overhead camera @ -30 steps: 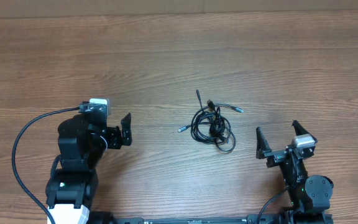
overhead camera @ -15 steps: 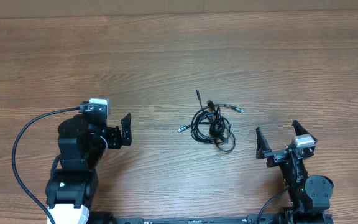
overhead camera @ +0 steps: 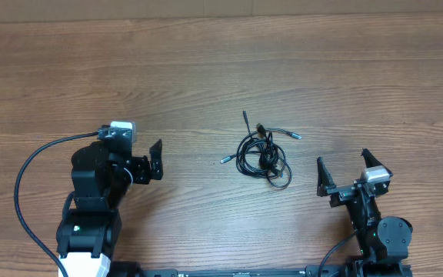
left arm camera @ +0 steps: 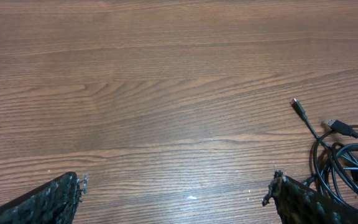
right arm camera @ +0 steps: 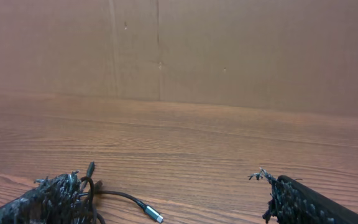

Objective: Untangle cables
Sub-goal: 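Raise the left arm and move its gripper toward the cable bundle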

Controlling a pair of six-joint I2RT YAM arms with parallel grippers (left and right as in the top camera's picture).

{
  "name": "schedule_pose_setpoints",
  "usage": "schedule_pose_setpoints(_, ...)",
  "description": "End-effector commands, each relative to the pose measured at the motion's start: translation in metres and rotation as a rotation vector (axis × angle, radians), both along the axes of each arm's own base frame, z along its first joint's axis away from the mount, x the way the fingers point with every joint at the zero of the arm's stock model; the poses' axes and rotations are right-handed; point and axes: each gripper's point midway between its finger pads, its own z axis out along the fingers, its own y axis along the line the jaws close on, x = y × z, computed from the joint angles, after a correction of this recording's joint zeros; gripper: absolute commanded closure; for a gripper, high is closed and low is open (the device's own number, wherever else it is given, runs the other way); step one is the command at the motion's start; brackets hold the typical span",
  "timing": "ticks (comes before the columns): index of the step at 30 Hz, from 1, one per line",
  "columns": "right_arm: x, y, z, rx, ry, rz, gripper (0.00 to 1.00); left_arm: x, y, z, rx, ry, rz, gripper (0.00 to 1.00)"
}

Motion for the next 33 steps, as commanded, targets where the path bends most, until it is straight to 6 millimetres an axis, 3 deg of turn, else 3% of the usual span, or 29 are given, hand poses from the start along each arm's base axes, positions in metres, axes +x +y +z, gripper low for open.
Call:
schedule_pose_setpoints(1,0.0,0.001,0.001,0.004,-0.009,0.002,0.0,0.004,0.001,0.014,0.01,-0.036,-0.008,0.0)
schedule_pose_setpoints(23,0.0,0.001,0.001,0.004,-0.009,0.002,0.0,-0.001,0.002,0.006,0.005,0.006,-0.002,0.01)
schedule_pose_setpoints(33,0.0,0.001,0.001,0.004,-0.008,0.002,0.0,-0.001,0.002,-0.008,-0.02,0.1,0.018,0.0)
